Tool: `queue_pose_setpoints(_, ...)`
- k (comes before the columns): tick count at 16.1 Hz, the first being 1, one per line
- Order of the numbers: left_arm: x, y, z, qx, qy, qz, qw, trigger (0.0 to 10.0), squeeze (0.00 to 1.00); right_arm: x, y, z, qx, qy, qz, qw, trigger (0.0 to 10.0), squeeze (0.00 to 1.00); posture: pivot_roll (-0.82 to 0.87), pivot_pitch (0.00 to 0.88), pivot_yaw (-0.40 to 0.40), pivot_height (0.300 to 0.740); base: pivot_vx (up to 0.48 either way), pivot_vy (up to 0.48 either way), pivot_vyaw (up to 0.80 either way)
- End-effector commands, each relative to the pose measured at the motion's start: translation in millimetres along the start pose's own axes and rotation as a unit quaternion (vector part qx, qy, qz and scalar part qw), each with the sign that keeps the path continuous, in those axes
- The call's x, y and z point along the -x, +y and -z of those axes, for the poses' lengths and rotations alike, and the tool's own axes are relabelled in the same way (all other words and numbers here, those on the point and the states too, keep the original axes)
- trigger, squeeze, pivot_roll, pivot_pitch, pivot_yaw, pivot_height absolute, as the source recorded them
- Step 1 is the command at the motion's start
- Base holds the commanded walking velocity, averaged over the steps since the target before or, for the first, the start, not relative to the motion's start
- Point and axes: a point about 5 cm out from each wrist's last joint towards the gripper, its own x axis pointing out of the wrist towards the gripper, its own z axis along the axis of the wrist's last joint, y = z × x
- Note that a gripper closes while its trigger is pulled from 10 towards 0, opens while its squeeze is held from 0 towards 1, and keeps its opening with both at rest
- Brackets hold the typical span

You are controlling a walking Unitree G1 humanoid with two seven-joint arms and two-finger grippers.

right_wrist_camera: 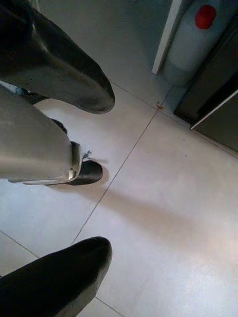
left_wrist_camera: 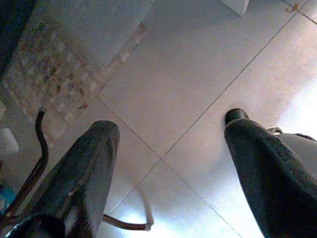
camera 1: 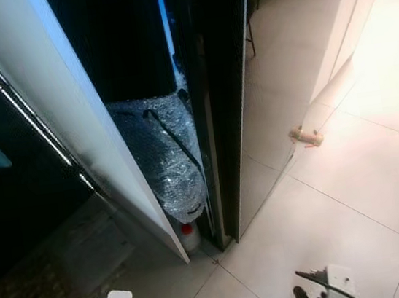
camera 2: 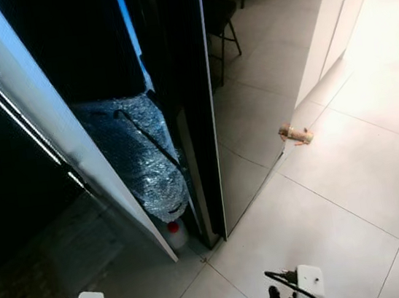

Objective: Restocking fridge

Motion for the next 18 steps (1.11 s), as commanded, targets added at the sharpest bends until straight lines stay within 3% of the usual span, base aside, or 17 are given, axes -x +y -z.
queue_pose_setpoints(1,1.8,-0.2,9.6,-0.006,0.021,0.004,1.000,10.0,0.00,0.4,-1.2,2.3,-0.004,0.006,0.007,1.000,10.0,0.00,-0.04,0.136,0.055,0.740,0.000,-0.326,0.00)
queue_pose_setpoints(4,1.6,-0.9,8.7,-0.002,0.020,0.003,1.000,10.0,0.00,-2.6,-0.1,-10.2,-0.002,-0.007,0.009,1.000,10.0,0.00,-0.04,0.138,0.056,0.740,0.000,0.000,0.00)
queue_pose_setpoints(9,1.8,-2.4,9.2,0.011,0.021,-0.001,1.000,10.0,0.00,1.0,-3.4,3.5,-0.004,0.007,0.015,1.000,10.0,0.00,-0.04,0.140,0.056,0.740,0.000,0.000,0.00)
queue_pose_setpoints(13,1.9,-2.2,8.9,0.010,0.018,-0.002,1.000,10.0,0.00,0.3,-2.8,3.4,0.002,0.019,0.017,1.000,10.0,0.00,-0.04,0.139,0.055,0.740,0.000,0.275,0.00)
queue_pose_setpoints(16,1.9,-2.4,8.6,0.012,0.017,-0.002,1.000,10.0,0.00,-1.1,-1.3,-0.7,0.007,0.018,0.014,1.000,10.0,0.00,-0.04,0.136,0.056,0.740,0.000,0.000,-0.77)
queue_pose_setpoints(18,1.6,-1.7,7.8,0.018,0.017,-0.004,1.000,10.0,0.00,-0.5,-1.3,1.0,0.008,0.018,0.011,1.000,10.0,0.00,-0.04,0.134,0.055,0.740,0.000,0.480,-0.76)
